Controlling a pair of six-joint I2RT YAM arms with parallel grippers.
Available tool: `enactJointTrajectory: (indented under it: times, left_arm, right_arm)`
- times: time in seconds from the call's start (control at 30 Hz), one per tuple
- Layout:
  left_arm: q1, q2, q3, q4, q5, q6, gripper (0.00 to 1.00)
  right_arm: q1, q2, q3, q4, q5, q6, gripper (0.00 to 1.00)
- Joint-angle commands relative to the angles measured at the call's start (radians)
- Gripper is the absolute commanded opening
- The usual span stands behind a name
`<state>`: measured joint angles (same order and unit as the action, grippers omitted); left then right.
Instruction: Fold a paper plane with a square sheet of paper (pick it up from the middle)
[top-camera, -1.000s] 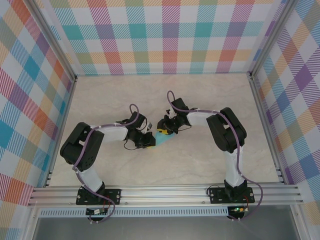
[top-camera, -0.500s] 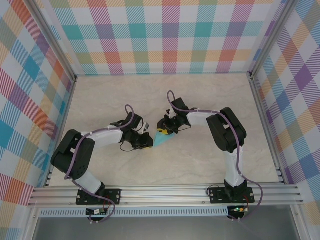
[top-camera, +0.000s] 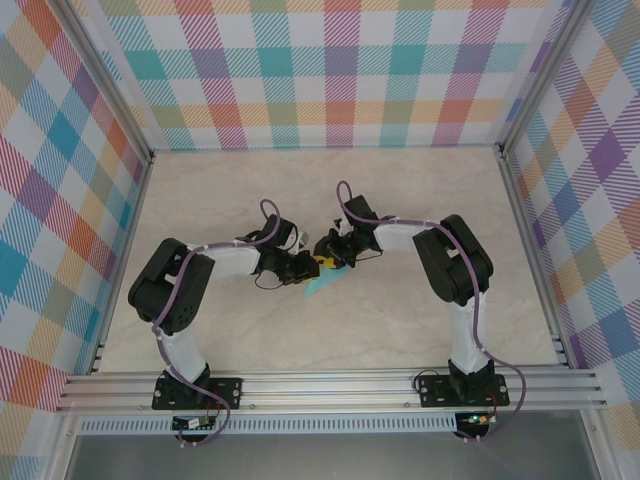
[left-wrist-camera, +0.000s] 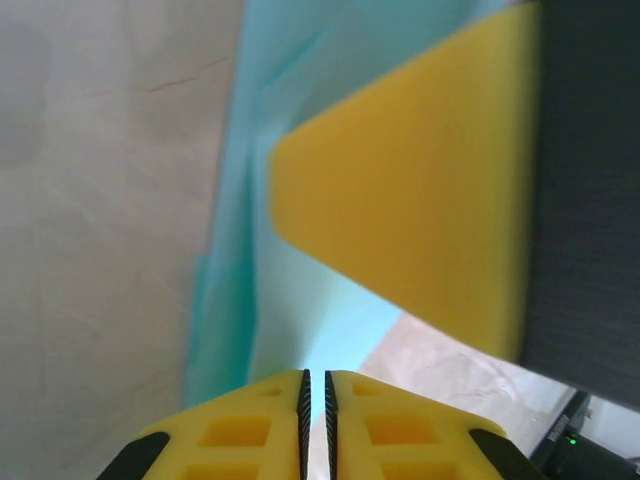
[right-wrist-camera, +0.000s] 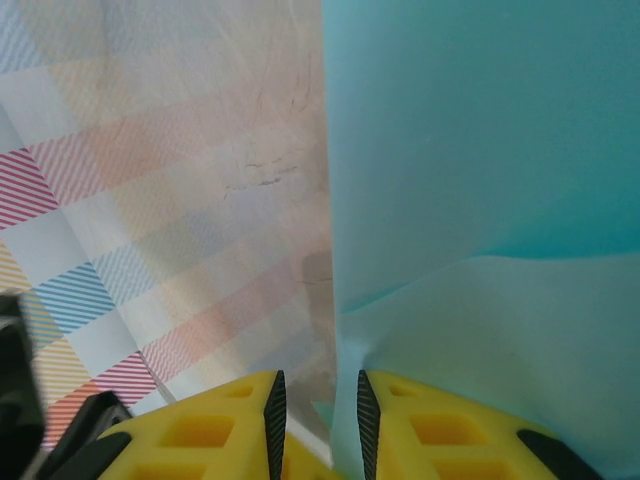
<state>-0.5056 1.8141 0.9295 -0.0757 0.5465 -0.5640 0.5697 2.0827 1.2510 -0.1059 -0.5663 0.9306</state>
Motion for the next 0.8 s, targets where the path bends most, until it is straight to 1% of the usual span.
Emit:
enactJointTrajectory:
  times: [0.0, 0.13, 0.2, 0.3, 0.43, 0.47, 0.57, 0.77]
  left_arm:
    - [0.000, 0.022, 0.003, -0.009, -0.056, -0.002, 0.13]
    - [0.001, 0.029, -0.022, -0.071, -0.154, 0.009, 0.08]
    - [0.001, 0.027, -0.039, -0.077, -0.182, 0.010, 0.07]
    - [0.001, 0.024, -0.054, -0.080, -0.197, 0.010, 0.05]
    - [0.001, 0.028, -0.054, -0.082, -0.193, 0.018, 0.04]
    - [0.001, 0.032, -0.050, -0.081, -0.190, 0.018, 0.04]
    - [0.001, 0.040, -0.044, -0.076, -0.177, 0.017, 0.04]
    - [0.001, 0.046, -0.039, -0.081, -0.174, 0.018, 0.03]
  right_arm:
    - [0.007, 0.087, -0.039, -0.022, 0.062, 0.014, 0.28]
    - [0.001, 0.069, -0.020, -0.038, 0.059, 0.006, 0.28]
    - [-0.012, 0.041, -0.008, -0.050, 0.058, -0.017, 0.29]
    - [-0.047, -0.061, -0.015, -0.100, 0.124, -0.084, 0.30]
    - [-0.074, -0.148, -0.025, -0.105, 0.115, -0.149, 0.30]
    - [-0.074, -0.153, -0.030, -0.098, 0.113, -0.146, 0.29]
    - [-0.061, -0.139, -0.077, 0.019, 0.022, -0.106, 0.26]
    - [0.006, -0.083, -0.090, 0.077, 0.023, -0.059, 0.20]
